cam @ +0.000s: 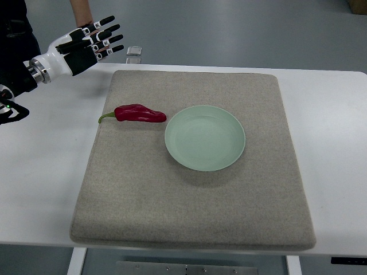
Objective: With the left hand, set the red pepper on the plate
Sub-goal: 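Move the left hand forward over the mat toward the red pepper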
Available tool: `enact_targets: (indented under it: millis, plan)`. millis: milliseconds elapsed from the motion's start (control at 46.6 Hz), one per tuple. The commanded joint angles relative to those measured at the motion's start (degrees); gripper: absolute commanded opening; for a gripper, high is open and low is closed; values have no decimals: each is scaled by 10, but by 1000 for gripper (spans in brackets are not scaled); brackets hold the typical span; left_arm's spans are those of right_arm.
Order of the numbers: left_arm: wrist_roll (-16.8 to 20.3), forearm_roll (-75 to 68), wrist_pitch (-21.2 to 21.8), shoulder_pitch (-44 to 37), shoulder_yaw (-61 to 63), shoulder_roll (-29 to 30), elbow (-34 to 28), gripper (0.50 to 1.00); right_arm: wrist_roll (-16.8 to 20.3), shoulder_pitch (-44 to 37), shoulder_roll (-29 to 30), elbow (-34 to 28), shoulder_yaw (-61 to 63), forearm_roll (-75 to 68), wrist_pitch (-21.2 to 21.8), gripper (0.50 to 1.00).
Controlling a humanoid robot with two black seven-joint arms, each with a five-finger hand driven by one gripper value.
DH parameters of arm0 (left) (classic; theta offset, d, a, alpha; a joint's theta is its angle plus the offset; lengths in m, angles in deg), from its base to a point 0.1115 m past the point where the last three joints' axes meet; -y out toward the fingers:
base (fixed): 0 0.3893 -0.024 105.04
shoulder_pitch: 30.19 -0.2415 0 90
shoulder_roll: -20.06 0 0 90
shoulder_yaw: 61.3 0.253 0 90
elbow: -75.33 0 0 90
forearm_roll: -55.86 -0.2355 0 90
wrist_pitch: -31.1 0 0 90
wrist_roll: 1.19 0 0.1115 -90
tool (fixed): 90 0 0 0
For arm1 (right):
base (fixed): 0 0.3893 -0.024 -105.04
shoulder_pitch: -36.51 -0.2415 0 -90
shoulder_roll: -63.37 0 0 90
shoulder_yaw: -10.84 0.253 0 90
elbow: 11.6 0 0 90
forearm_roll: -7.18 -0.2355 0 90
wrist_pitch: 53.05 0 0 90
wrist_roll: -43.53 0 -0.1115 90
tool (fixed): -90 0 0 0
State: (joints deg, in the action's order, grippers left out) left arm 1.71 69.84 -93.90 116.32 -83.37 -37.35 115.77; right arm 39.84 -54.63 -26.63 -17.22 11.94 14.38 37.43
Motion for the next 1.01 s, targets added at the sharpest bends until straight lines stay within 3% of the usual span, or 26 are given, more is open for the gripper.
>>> enact_targets:
  millis: [0,472,601,858,987]
  plan:
    - [1,0,0,0,0,0,1,996,0,0,0,0,0,0,0,928]
    - [11,-5,0,18,5,6,-13,996,0,0,0,0,0,0,0,928]
    - [19,-105,0,35,3,7,-14,994,0,0,0,0,0,0,0,928]
    - [139,-424,0,70,-2,7,-5,994,0,0,0,0,0,0,0,928]
    - [165,-565,0,82,-2,8,3,994,0,0,0,0,0,0,0,928]
